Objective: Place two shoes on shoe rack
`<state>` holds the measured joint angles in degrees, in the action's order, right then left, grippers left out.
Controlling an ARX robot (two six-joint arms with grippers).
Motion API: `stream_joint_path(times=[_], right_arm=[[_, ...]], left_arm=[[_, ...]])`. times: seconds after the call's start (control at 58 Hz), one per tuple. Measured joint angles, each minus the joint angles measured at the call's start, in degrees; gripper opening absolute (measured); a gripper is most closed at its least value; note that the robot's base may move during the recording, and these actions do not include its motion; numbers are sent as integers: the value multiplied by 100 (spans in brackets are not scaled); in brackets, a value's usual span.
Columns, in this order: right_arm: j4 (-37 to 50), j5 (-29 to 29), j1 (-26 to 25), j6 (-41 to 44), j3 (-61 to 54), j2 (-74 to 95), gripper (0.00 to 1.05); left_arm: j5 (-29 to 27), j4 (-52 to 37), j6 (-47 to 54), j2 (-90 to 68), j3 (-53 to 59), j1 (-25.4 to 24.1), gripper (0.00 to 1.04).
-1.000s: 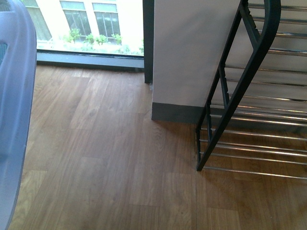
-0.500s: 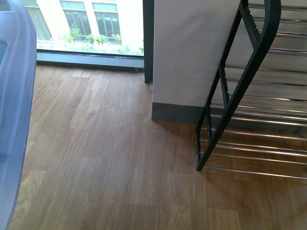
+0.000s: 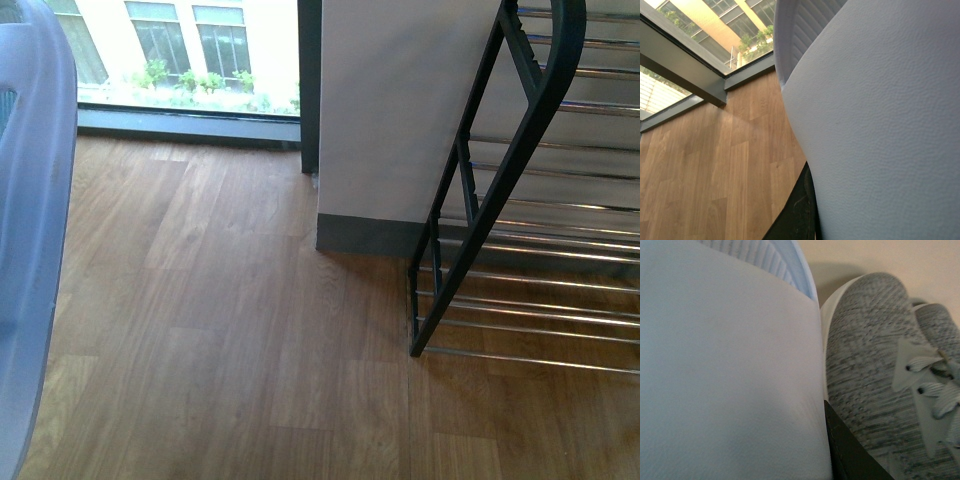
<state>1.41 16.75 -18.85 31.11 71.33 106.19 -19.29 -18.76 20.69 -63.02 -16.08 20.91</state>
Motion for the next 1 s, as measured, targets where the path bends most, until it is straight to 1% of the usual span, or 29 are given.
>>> stream_joint_path(times=[0.155, 0.379, 1.0], right_arm=[[-363, -131, -4, -101, 98, 129, 1], [-221, 136, -55, -168, 225, 245, 1], [-286, 219, -153, -313, 417, 367, 1]], left_arm=[[0, -2, 0, 0, 0, 0, 2], [0, 0, 0, 0, 0, 0, 2], [0, 0, 0, 0, 0, 0, 2]])
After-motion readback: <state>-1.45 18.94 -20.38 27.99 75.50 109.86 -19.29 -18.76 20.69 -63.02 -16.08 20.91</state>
